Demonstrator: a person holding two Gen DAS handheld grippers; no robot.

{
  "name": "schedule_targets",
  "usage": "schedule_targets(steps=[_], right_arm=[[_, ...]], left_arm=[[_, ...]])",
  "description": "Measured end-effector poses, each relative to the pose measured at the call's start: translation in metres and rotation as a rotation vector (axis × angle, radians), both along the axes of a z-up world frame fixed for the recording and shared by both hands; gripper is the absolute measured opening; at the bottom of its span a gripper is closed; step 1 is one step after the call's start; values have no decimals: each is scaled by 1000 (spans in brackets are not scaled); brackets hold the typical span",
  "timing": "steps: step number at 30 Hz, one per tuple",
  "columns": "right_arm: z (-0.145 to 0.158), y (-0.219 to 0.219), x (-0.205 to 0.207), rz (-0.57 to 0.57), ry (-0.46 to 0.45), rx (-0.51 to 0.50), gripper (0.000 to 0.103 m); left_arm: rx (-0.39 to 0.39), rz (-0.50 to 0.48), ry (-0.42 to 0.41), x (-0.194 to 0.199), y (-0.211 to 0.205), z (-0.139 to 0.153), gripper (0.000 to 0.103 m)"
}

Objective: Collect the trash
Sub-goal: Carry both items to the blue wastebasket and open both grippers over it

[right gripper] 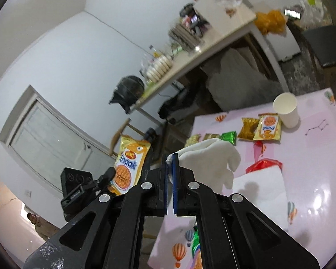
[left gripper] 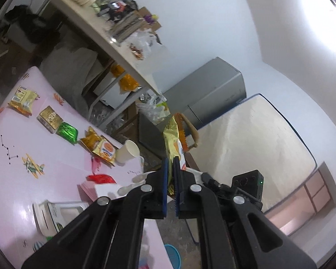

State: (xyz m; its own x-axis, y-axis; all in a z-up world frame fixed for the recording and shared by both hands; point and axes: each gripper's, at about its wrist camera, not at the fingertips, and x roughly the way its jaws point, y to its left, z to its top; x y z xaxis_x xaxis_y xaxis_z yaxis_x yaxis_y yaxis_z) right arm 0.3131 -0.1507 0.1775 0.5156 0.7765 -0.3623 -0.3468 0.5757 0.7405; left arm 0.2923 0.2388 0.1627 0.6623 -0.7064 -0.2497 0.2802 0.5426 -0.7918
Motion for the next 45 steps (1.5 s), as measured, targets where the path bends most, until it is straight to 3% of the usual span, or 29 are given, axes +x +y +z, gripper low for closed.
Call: schedule_targets(steps=[4,11,17,23,31,38,43,45], right_arm=[[14,-36,-44,-42,-42,0,2],[14,-110,-123,-150,-68,-34,2],[-8,-190,-191,-294,-34,-35,2],[-34,-264,-249,-464,12,-56,2],[-107,-353,-289,-713,162,-60,2],[-196,-407,-289,-870,328,-43,2],[-255,-444,-301,-938,429,-10,2],[-280,-458,-303,-963,469,9,6]], left_arm=[[37,-50,-31,-33,-26,14,3],[110,-171,-58,-75,-94,16,3],[215,-317,-48,-88,-190,-3,3],[339,-487,-16,-97,-312,-39,4],[519,-615,-44,-115,-492,-101,4],[648,-763,87,-129,-618,-200,4],[673,-831,209,-134,-682,-263,5],[682,-841,210,-138,-703,-279,7]])
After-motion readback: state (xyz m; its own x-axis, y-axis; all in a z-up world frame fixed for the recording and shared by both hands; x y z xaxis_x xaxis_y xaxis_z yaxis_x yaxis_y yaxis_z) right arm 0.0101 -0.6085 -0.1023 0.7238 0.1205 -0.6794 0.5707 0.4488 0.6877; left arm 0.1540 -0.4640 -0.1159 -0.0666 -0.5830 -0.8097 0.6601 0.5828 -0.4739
